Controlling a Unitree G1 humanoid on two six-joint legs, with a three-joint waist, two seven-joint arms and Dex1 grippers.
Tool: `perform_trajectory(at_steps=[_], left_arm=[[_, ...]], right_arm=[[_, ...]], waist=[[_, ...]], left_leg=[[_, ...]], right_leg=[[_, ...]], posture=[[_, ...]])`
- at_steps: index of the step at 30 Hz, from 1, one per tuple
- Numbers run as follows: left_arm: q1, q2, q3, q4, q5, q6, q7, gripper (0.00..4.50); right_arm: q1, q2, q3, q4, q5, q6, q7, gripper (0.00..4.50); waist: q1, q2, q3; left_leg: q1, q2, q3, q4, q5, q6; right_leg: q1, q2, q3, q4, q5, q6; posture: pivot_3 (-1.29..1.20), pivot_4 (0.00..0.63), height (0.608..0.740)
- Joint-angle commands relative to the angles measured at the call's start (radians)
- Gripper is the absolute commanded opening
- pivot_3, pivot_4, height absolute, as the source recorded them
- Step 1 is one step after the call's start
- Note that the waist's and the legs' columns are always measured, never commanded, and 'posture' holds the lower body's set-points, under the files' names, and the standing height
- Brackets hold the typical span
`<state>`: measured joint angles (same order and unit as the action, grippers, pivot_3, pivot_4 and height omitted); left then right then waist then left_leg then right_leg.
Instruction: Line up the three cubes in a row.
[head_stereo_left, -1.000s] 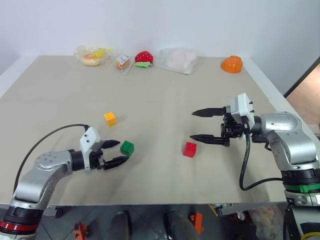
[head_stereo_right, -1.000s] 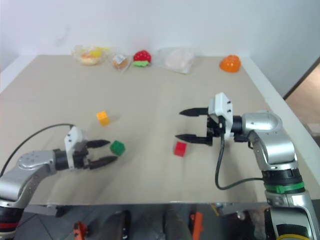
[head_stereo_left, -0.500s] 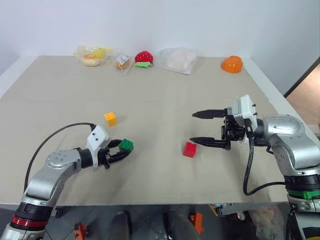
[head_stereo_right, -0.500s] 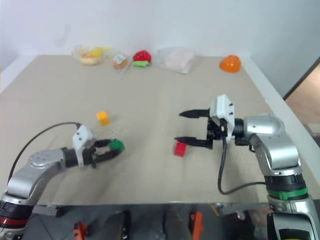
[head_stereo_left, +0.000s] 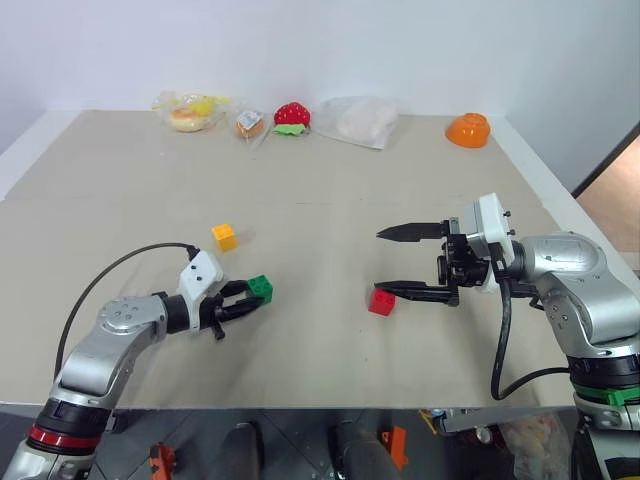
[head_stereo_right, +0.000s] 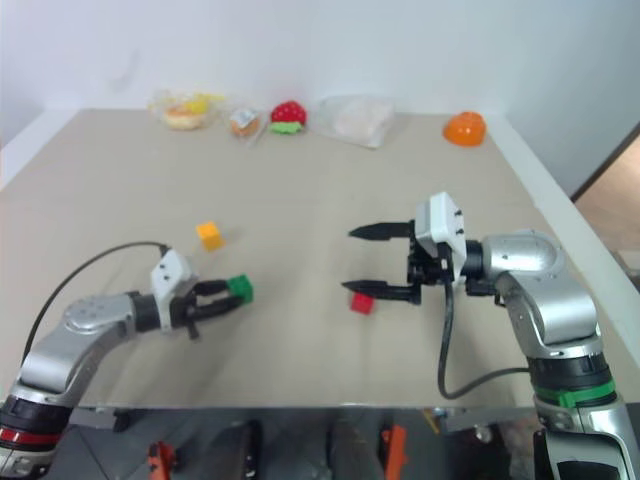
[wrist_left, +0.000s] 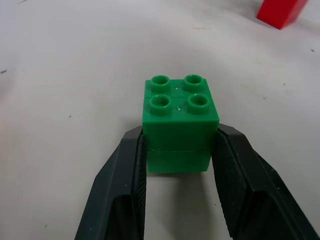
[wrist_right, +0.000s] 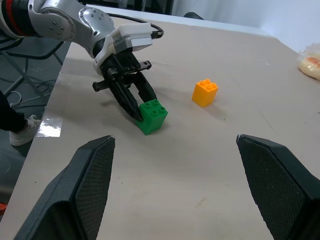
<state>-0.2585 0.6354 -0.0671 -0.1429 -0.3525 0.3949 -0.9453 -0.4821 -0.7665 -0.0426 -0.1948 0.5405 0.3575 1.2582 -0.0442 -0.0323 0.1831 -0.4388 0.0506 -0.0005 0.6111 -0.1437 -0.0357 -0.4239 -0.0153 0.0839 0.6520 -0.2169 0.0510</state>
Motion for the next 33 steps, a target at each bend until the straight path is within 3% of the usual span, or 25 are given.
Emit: perform_trajectory(at_steps=[1,9,16,21,33], left_arm=[[-0.138,-0.015,-0.045,0.074,-0.011,-0.088,-0.141,1.28],[-0.390,-0.115,-0.141,0.348,0.014,-0.163,-0.347,1.28],[-0.520,-0.189,-0.207,0.610,0.086,-0.285,-0.491,1.28],[-0.585,-0.254,-0.212,0.739,0.124,-0.350,-0.524,1.28],[-0.623,-0.343,-0.192,0.834,0.172,-0.416,-0.505,1.28]], right_arm=[[0.015,-0.009,-0.041,-0.108,0.104,0.060,0.001,4.04],[0.102,-0.039,-0.067,-0.142,0.112,0.083,-0.031,4.04],[0.224,-0.070,-0.154,-0.158,0.122,0.088,-0.065,4.04],[0.320,-0.089,-0.202,-0.130,0.088,0.047,-0.071,4.04],[0.305,-0.077,-0.188,-0.136,0.095,0.049,-0.114,4.04]], waist=[[0.005,0.000,0.000],[0.001,0.000,0.000],[0.000,0.000,0.000],[0.001,0.000,0.000],[-0.001,0.000,0.000]], left_leg=[[0.000,0.000,0.000,0.000,0.000,0.000],[-0.001,0.000,0.000,0.000,0.000,0.000],[-0.002,0.000,-0.002,0.000,0.000,0.000],[-0.003,-0.001,-0.003,0.001,0.000,0.000],[-0.005,-0.001,-0.004,0.004,0.000,0.000]], right_leg=[[0.000,0.000,0.000,0.000,0.000,0.000],[0.001,0.000,0.000,-0.001,-0.001,0.002],[0.001,0.002,0.000,-0.001,-0.001,0.002],[0.001,0.002,0.000,-0.001,-0.002,0.003],[0.002,0.002,0.000,-0.001,0.000,0.005]], posture=[[0.00,0.150,0.740],[0.00,0.150,0.740],[0.00,0.150,0.740],[0.00,0.150,0.740],[0.00,0.150,0.740]])
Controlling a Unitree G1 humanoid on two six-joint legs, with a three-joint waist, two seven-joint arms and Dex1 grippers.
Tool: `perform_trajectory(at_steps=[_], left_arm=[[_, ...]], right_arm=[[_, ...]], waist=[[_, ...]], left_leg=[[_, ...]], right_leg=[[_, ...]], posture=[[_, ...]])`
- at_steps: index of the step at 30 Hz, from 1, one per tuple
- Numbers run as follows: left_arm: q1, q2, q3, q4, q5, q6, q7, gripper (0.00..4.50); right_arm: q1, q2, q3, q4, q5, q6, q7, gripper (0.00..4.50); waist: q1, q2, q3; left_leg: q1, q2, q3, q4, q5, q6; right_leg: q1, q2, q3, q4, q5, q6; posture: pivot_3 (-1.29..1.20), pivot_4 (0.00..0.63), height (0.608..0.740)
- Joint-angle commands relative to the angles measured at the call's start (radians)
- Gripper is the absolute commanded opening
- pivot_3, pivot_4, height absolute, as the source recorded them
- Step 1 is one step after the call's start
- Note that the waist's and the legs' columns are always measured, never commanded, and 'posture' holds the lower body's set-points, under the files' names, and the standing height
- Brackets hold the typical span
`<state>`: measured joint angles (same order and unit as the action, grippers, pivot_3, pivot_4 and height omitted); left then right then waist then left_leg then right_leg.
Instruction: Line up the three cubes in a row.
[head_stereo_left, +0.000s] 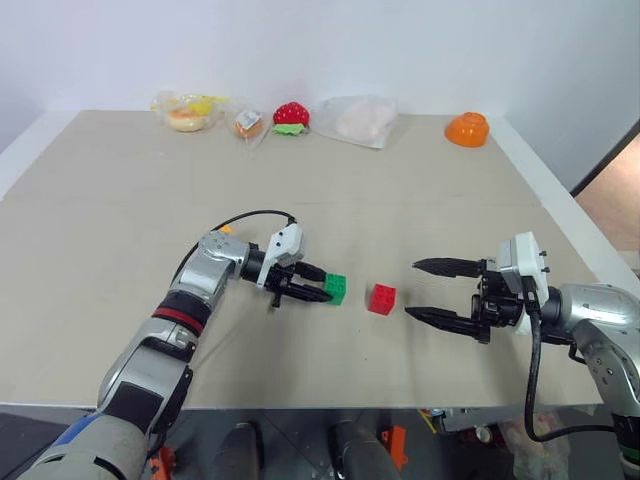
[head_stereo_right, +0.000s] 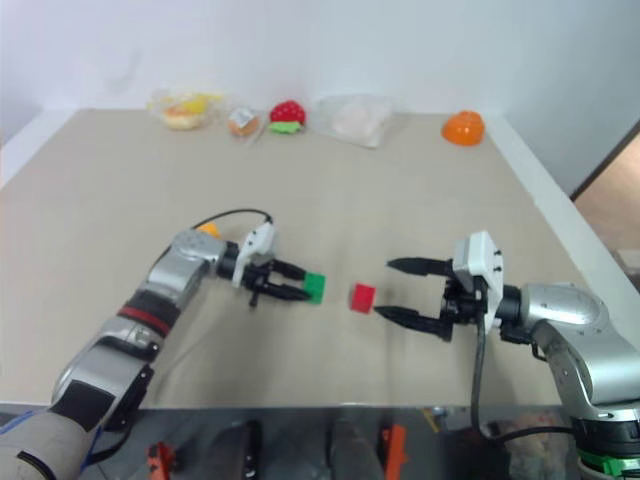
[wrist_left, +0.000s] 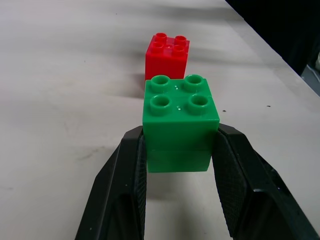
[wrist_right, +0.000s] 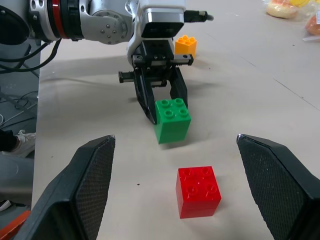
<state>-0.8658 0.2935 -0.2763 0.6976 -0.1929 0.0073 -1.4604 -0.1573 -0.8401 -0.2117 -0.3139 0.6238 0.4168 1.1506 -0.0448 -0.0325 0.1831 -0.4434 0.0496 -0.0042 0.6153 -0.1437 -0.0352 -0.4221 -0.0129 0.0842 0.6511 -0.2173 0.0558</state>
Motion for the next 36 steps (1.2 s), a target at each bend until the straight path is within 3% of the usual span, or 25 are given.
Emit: perform_trajectory(at_steps=[1,24,26,32,36], left_arm=[[-0.014,-0.001,0.017,-0.003,0.018,-0.039,0.016,1.28],[0.062,0.036,0.040,-0.013,0.044,-0.102,0.055,1.28],[0.060,0.031,0.046,-0.001,0.043,-0.087,0.071,2.31],[0.085,0.042,0.058,-0.041,0.033,-0.105,0.084,4.31],[0.113,0.098,0.096,-0.116,0.008,-0.054,0.087,4.31]], right_arm=[[-0.023,-0.003,-0.017,-0.015,0.011,-0.011,-0.007,4.04],[-0.072,0.001,0.014,0.007,0.005,-0.005,-0.005,4.04],[-0.076,0.001,0.015,0.009,0.005,-0.004,-0.006,4.04],[-0.077,0.000,0.014,0.007,0.007,-0.002,-0.005,4.04],[-0.086,0.002,0.019,0.009,0.010,0.002,-0.005,4.04]], waist=[[0.000,0.000,0.000],[0.000,0.000,0.000],[0.000,0.000,0.000],[0.000,0.000,0.000],[-0.001,0.000,0.000]], left_leg=[[0.000,0.000,0.000,0.000,0.000,0.000],[0.000,0.000,0.000,0.001,0.000,0.000],[0.000,0.000,0.000,0.001,0.000,0.000],[0.000,0.000,0.000,0.001,0.000,0.000],[0.000,0.000,0.000,0.001,0.000,0.000]], right_leg=[[0.000,0.000,0.000,0.000,0.000,0.000],[0.001,0.000,0.000,0.000,0.001,0.001],[0.001,0.000,0.000,0.000,0.001,0.001],[0.001,0.000,0.000,0.000,0.001,0.001],[0.000,0.000,0.000,0.000,0.001,0.001]], posture=[[0.00,0.150,0.740],[0.00,0.150,0.740],[0.00,0.150,0.740],[0.00,0.150,0.740],[0.00,0.150,0.740]])
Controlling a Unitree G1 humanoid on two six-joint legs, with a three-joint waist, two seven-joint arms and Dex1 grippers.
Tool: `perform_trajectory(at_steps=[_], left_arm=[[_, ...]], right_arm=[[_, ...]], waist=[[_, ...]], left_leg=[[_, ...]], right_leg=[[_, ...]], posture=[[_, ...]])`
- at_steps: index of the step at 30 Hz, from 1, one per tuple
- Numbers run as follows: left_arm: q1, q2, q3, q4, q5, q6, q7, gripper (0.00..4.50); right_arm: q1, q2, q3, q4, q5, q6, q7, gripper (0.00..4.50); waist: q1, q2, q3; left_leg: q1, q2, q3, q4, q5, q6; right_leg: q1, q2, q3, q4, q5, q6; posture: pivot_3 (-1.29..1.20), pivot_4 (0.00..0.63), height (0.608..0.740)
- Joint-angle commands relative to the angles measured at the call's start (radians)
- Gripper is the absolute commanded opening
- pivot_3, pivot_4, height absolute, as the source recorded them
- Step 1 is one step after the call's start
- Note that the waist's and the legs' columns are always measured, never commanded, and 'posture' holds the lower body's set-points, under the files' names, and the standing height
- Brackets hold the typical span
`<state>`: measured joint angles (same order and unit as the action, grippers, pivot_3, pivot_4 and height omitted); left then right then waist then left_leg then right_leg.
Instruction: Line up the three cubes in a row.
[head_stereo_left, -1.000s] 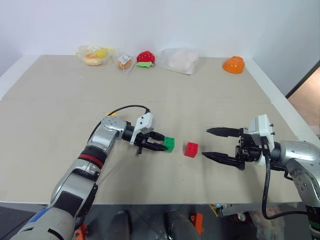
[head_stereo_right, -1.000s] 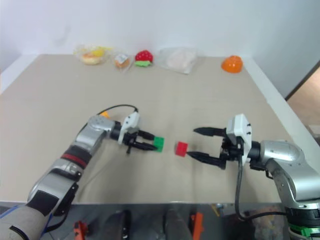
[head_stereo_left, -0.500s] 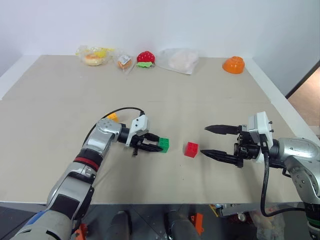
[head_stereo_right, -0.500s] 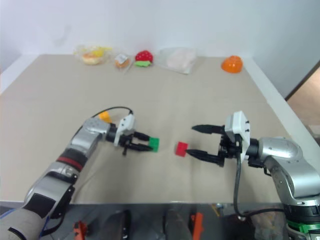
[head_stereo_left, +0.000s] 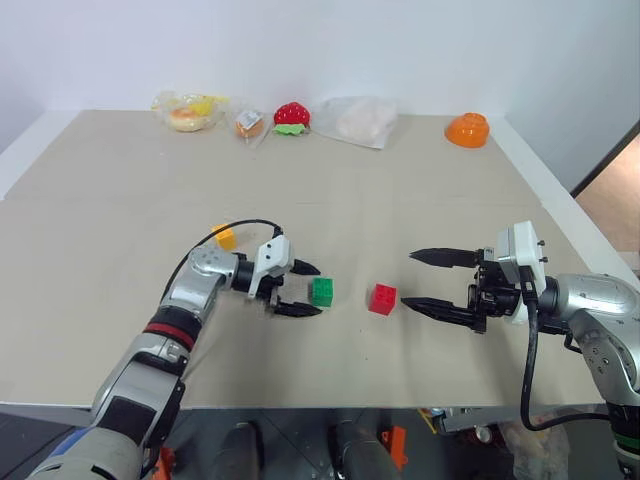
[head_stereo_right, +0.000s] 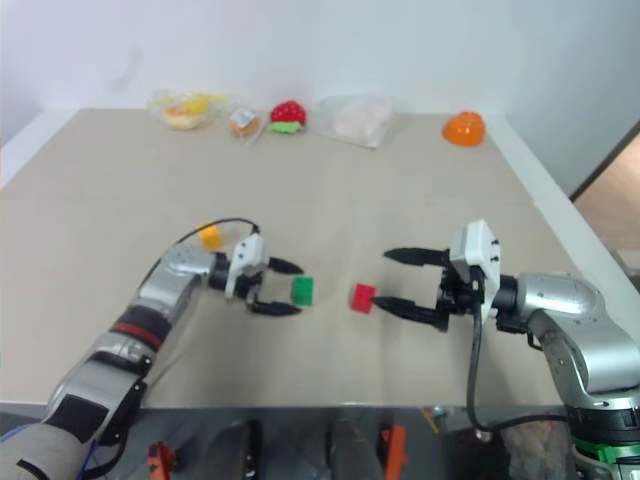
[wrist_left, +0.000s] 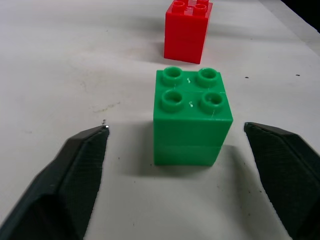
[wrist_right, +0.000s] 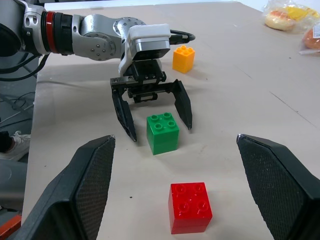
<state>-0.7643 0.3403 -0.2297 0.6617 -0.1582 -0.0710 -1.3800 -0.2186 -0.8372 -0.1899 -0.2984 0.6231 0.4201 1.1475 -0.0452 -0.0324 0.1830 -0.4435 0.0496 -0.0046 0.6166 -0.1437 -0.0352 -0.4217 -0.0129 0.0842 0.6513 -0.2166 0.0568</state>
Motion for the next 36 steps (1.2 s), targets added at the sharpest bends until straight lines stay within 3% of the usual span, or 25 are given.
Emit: perform_trajectory(at_steps=[1,5,8,11,22,28,36], left_arm=[[0.019,0.071,0.061,-0.100,-0.029,0.033,0.010,4.31],[0.077,0.178,0.112,-0.208,-0.059,0.082,-0.005,4.31],[0.193,0.315,0.198,-0.384,-0.124,0.189,-0.011,4.31],[0.275,0.362,0.263,-0.525,-0.181,0.293,0.057,4.31],[0.524,0.269,0.499,-0.926,-0.350,0.632,0.529,4.31],[0.590,0.260,0.532,-0.915,-0.334,0.612,0.626,4.31],[0.538,0.319,0.474,-0.647,-0.230,0.424,0.552,4.31]], right_arm=[[-0.027,-0.001,-0.002,-0.006,0.011,0.000,-0.001,4.04],[-0.033,-0.001,-0.002,-0.007,0.016,0.004,0.000,4.04],[-0.047,0.002,0.003,0.004,0.015,0.001,0.005,4.04],[-0.085,0.016,0.022,0.014,0.006,-0.006,-0.006,4.04],[-0.276,0.153,0.151,0.127,-0.139,-0.096,-0.102,4.04],[-0.292,0.168,0.175,0.155,-0.148,-0.125,-0.069,4.04],[-0.277,0.165,0.173,0.137,-0.151,-0.127,-0.058,4.04]], waist=[[-0.003,0.000,0.000],[-0.004,0.000,0.000],[-0.006,0.000,0.000],[-0.004,0.000,0.000],[0.000,0.000,0.000],[0.000,0.000,0.000],[0.001,0.000,0.000]], left_leg=[[0.000,0.000,0.000,0.000,0.000,0.000],[0.001,0.002,0.000,0.000,0.000,0.000],[0.001,0.002,0.001,-0.001,0.000,0.000],[0.001,0.003,0.001,-0.001,0.000,0.000],[0.002,0.003,0.004,0.001,0.000,0.000],[0.001,0.003,0.004,0.000,0.000,0.000],[0.002,0.003,0.004,0.000,0.000,0.000]], right_leg=[[0.000,0.000,0.000,0.000,0.000,0.000],[0.000,0.001,0.000,0.000,0.000,-0.001],[-0.001,0.001,0.000,0.001,0.000,-0.001],[-0.001,0.001,0.000,0.001,0.000,-0.002],[0.000,-0.003,-0.003,0.001,0.001,-0.002],[0.000,-0.002,-0.003,0.000,0.000,-0.002],[-0.001,-0.003,-0.003,0.000,0.002,-0.004]], posture=[[0.00,0.150,0.740],[0.00,0.150,0.740],[0.00,0.150,0.740],[0.00,0.150,0.740],[0.00,0.150,0.740],[0.00,0.150,0.740],[0.00,0.150,0.740]])
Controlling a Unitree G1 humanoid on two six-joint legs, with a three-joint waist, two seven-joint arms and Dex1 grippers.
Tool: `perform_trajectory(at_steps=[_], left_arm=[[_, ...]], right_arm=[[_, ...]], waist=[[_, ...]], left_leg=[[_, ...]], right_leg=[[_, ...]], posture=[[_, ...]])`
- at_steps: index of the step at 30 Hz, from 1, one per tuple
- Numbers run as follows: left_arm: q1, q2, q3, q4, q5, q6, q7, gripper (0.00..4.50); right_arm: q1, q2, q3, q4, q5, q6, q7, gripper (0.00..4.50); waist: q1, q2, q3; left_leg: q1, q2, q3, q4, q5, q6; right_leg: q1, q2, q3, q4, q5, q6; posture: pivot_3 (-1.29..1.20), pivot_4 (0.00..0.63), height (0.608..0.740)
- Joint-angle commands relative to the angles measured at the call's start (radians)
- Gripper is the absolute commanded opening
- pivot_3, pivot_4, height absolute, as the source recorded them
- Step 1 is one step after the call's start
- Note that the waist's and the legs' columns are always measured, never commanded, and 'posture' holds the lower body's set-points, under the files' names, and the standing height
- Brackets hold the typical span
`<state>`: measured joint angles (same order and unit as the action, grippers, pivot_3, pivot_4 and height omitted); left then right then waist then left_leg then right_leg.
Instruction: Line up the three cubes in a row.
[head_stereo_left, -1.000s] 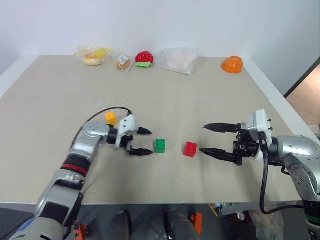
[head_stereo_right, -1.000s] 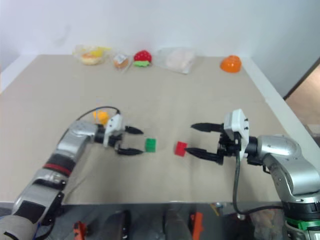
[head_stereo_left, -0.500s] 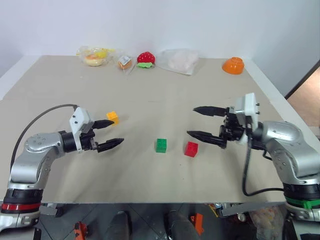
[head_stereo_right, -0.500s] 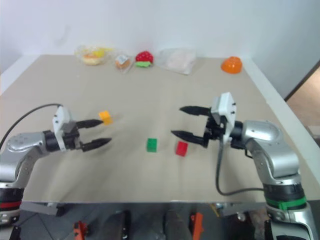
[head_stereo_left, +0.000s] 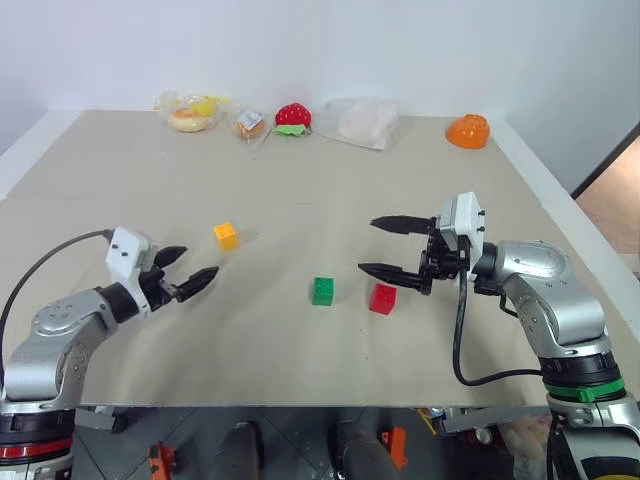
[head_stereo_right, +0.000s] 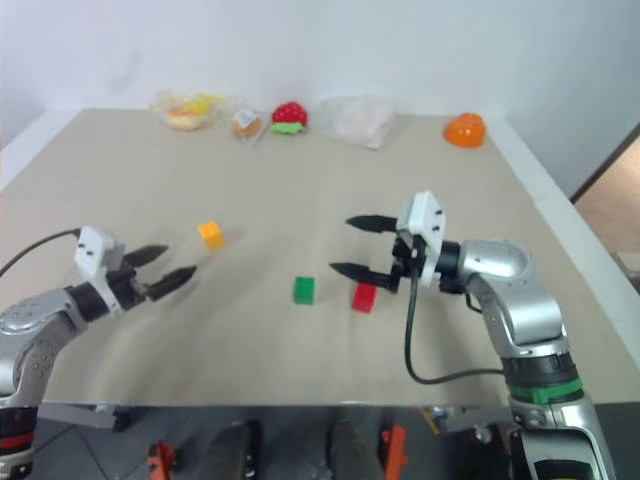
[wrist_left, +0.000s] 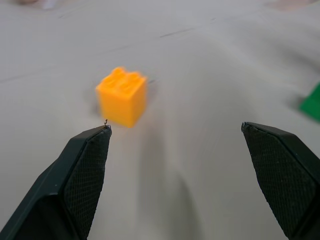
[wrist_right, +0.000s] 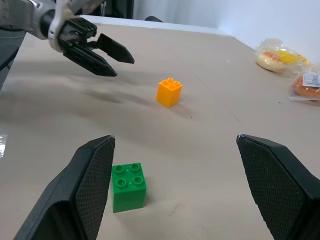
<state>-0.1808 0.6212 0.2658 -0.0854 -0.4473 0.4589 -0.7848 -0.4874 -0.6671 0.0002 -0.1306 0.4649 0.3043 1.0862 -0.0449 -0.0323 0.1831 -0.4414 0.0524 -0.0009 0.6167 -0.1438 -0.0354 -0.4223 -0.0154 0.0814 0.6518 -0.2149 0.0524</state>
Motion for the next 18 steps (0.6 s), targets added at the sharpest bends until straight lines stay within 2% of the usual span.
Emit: perform_trajectory(at_steps=[1,11,18], left_arm=[[-0.066,0.043,-0.037,0.149,0.076,-0.137,-0.059,4.31],[-0.340,0.009,-0.146,0.556,0.174,-0.329,-0.162,4.31],[-0.503,-0.020,-0.174,0.829,0.230,-0.447,-0.173,4.31]], right_arm=[[-0.004,-0.009,-0.019,-0.034,0.007,-0.011,0.005,4.04],[0.026,-0.038,-0.053,-0.086,0.034,0.016,-0.002,4.04],[0.018,-0.035,-0.048,-0.105,0.038,0.026,-0.011,4.04]], waist=[[0.001,0.000,0.000],[0.004,0.000,0.000],[0.000,0.000,0.000]], left_leg=[[0.000,0.000,0.000,0.000,0.000,0.000],[-0.002,0.000,0.001,-0.001,0.000,0.000],[-0.002,0.000,0.001,-0.001,0.000,0.000]], right_leg=[[0.000,0.000,0.000,0.000,0.000,0.000],[-0.001,0.000,-0.001,-0.001,0.000,0.000],[-0.001,0.001,-0.001,-0.001,0.000,0.001]], posture=[[0.00,0.150,0.740],[0.00,0.150,0.740],[0.00,0.150,0.740]])
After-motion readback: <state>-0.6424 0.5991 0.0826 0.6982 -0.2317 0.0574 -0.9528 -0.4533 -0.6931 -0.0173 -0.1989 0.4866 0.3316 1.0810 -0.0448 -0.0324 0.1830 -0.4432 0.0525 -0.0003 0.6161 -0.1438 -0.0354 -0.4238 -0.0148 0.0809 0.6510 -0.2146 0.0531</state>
